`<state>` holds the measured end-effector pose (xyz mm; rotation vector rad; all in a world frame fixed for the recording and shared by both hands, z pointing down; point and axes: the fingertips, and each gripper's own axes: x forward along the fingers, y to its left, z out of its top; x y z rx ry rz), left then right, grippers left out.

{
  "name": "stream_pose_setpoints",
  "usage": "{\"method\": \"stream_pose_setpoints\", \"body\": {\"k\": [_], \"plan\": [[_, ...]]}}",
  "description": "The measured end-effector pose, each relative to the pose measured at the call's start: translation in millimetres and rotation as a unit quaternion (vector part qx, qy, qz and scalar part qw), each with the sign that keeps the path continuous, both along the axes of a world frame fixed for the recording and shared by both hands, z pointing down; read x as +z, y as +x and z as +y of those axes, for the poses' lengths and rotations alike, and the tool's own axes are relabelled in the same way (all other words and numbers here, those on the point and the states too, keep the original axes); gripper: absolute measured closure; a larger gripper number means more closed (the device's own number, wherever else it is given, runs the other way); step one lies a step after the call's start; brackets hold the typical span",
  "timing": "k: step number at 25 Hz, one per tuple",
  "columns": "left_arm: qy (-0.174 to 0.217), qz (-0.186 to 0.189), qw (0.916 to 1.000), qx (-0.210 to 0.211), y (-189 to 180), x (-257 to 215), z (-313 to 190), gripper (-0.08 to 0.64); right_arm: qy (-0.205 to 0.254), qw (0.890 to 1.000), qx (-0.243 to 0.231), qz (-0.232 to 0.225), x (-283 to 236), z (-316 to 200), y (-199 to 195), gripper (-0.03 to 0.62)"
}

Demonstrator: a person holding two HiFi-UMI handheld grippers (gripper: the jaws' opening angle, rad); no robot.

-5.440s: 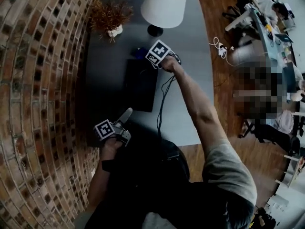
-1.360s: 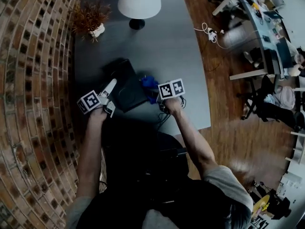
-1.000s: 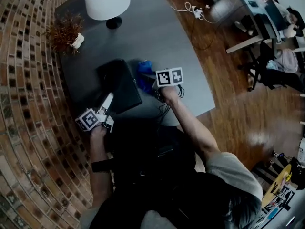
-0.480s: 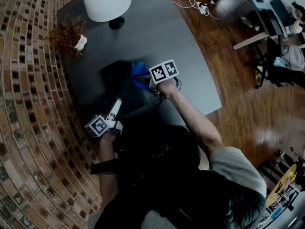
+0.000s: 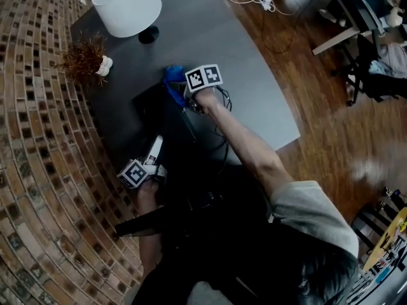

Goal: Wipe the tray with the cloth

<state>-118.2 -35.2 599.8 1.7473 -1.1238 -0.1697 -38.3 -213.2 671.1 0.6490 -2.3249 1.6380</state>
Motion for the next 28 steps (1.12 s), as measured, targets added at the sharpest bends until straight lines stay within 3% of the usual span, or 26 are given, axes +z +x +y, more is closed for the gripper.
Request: {"method": "stream_pose_setpoints", "body": {"k": [3,5,7,9,11,15,18,20,22,25,28], "plan": [[0.004,-0.011,0.9999,0.001,-3.7,0.0,-1.7,0.213,-0.041,0.995,-0.089,0.028,7.0,52.6,14.0,0.463],[0.005,-0.007,1.0000,0.001,-4.0,-0.3,-2.1,0.213,-0.039,0.991,-0.122,0.037,3.4,62.3,26.1,0.463],[0.002,-0.003,1.0000,-0.004,-4.4,0.8,-1.6,0.213,0.001,0.996,-0.077,0.046,-5.3,27.4,38.7,0.463],[0.000,0.003,1.0000,-0.010,-4.5,2.3,-0.6,0.213,0.046,0.998,0.003,0.036,-18.0,-24.2,40.8,0.463],[0.001,0.006,0.9999,-0.011,-3.3,2.5,-0.3,0.213,0.059,0.997,0.038,0.017,-19.8,-52.0,25.0,0.463],[0.002,-0.004,1.0000,-0.006,-1.8,3.0,0.3,0.213,0.023,0.998,-0.028,0.051,13.0,-17.7,-4.5,0.463],[0.012,0.008,0.9999,-0.008,0.1,1.0,-3.1,0.213,-0.032,0.993,-0.104,0.054,19.0,34.4,10.5,0.465],[0.014,0.012,0.9998,-0.009,-2.5,2.7,-2.5,0.213,-0.042,0.987,-0.145,0.049,14.0,64.6,25.6,0.463],[0.009,-0.002,0.9999,-0.008,-6.3,7.0,-0.5,0.213,-0.013,0.993,-0.111,0.042,-4.2,68.6,51.9,0.463],[0.012,-0.010,0.9999,-0.004,-3.5,2.4,-2.2,0.213,0.056,0.998,0.000,0.005,-46.6,59.2,83.8,0.464],[0.015,-0.009,0.9998,-0.008,-5.6,2.5,-3.5,0.213,0.068,0.997,0.034,-0.014,-40.9,73.7,67.8,0.463]]}}
